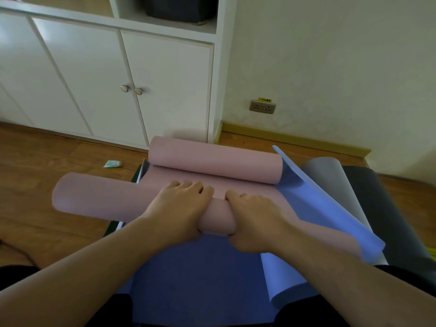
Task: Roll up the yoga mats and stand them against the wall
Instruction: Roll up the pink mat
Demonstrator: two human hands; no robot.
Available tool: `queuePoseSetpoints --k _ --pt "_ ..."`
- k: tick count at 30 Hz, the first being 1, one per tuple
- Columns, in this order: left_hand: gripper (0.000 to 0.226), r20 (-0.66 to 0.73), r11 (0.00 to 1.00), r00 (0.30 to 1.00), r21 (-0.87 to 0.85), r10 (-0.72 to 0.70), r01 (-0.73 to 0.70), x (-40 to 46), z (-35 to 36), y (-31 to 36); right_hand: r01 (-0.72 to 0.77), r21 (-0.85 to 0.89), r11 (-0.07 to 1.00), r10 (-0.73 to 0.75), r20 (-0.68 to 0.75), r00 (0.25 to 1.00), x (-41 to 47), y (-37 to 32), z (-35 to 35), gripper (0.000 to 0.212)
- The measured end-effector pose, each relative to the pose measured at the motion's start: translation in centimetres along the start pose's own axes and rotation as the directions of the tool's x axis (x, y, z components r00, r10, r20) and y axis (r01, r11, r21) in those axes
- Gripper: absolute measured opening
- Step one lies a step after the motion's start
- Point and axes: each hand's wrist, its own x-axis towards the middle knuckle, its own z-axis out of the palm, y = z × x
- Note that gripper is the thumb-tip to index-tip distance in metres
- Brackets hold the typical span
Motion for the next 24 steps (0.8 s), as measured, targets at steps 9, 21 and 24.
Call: queuePoseSetpoints --k 9,21,24 --pt "0.060 0.261 0.973 0.961 -0.185 -0.086 0.137 0.3 -1.7 -0.2 0.058 -0.102 0.993 -0.060 -0.016 0.998 -0.9 -0.6 0.1 0.065" --pt "0.054 0.185 0.988 0.978 -0.095 -0.100 0.119 0.2 -1.7 0.0 0.050 -0.029 0.998 -0.051 -0.048 0.998 -0.8 0.3 0.1 0.072" --pt "0.056 0.249 0.976 0.962 -0.154 -0.112 0.154 0.2 -2.0 -0.4 0.069 -0.087 0.994 -0.073 -0.050 0.996 -1.0 0.0 0.1 0.067"
